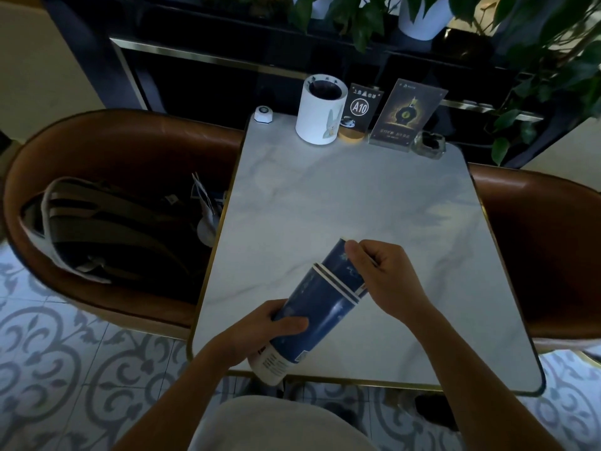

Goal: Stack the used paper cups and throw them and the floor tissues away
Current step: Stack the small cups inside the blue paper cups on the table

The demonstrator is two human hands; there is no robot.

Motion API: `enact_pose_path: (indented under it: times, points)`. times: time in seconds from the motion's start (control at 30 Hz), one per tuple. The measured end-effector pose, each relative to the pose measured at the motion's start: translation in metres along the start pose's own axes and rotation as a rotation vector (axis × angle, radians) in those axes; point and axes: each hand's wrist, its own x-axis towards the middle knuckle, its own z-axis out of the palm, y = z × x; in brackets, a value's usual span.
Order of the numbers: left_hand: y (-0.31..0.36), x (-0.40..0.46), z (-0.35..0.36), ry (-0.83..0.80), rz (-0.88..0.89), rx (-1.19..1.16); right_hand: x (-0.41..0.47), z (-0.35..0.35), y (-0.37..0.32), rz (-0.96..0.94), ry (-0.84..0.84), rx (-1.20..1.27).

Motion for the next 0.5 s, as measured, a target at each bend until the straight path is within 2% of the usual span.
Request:
enact_pose_path:
  times: [0.17,0.37,0.5]
  points:
    - [-0.002,0.001,0.005,0.024,0.016,0.021,-0.007,-0.001,0.002,0.035,-0.006,0.03]
    - [0.0,0.017,0.016,0.092,0.049,0.19,-0.024,0.011,0.007,0.083,-0.08,0.002]
    - [-0.003,0.021,0.021,0.131,0.081,0.3,-0.038,0.017,0.01,0.122,-0.059,0.028]
